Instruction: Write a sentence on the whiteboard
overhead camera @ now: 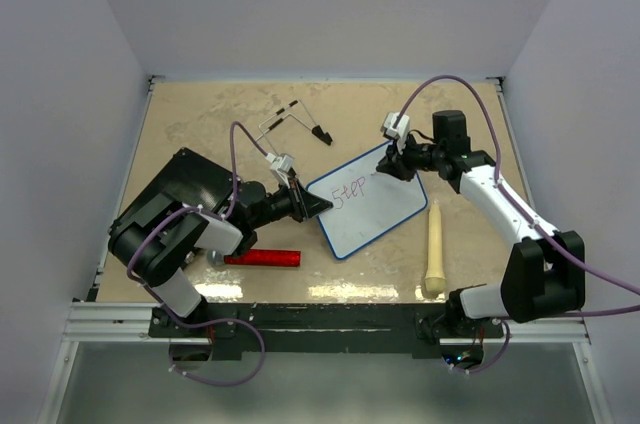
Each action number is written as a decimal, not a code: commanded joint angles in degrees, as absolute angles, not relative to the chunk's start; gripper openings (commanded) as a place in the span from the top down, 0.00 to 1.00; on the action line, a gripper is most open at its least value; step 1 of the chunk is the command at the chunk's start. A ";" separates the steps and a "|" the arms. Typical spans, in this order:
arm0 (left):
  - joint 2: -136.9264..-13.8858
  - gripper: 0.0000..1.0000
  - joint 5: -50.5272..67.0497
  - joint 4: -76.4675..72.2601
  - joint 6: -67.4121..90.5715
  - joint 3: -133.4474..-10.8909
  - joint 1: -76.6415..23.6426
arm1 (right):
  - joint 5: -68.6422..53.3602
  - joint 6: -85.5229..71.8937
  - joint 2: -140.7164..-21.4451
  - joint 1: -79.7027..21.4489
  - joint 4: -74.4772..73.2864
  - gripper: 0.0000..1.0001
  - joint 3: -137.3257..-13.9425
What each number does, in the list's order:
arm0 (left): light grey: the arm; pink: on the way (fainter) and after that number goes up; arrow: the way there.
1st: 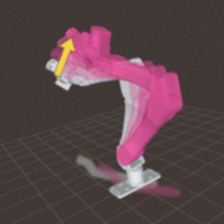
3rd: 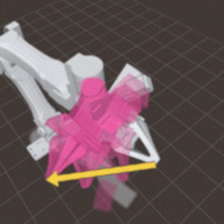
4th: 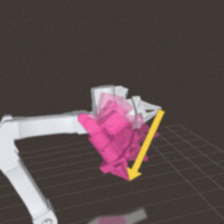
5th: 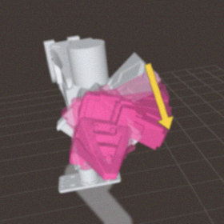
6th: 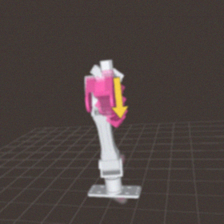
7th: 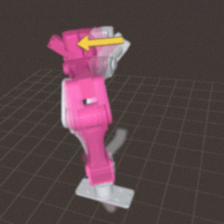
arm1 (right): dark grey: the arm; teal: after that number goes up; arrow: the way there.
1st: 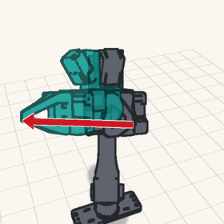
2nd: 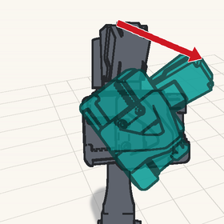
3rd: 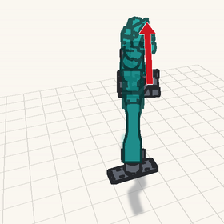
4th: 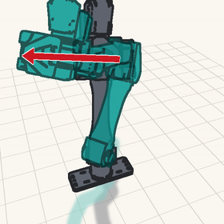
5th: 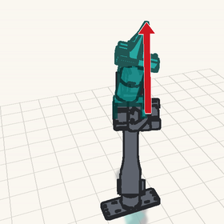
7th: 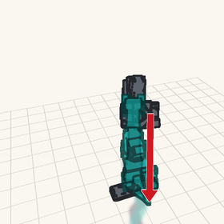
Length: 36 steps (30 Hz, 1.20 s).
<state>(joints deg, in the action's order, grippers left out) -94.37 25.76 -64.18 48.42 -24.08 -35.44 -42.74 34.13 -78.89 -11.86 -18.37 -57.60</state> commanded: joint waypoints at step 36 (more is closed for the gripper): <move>-94.13 1.00 27.86 -69.87 45.97 -24.35 -35.95 | -40.25 31.72 -78.92 -12.22 -15.20 1.00 -60.56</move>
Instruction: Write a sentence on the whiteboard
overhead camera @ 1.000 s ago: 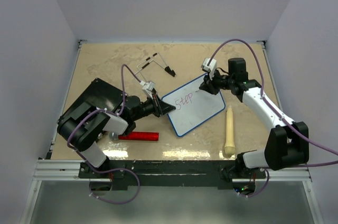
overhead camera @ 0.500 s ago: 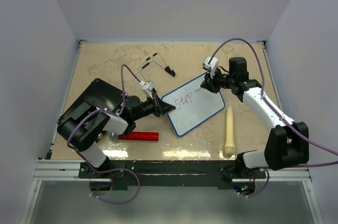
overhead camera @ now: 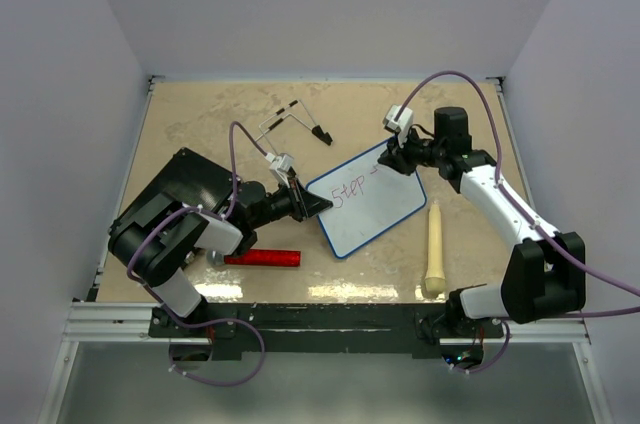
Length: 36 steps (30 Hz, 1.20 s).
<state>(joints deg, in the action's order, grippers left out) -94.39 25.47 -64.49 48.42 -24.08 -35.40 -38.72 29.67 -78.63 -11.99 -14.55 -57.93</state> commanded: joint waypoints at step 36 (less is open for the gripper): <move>-94.31 1.00 27.77 -69.52 45.79 -24.52 -35.86 | -36.74 32.17 -77.96 -11.78 -18.02 1.00 -60.47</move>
<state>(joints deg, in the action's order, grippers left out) -94.54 26.17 -64.66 48.23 -24.08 -35.40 -36.99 33.32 -77.82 -11.92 -20.75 -58.19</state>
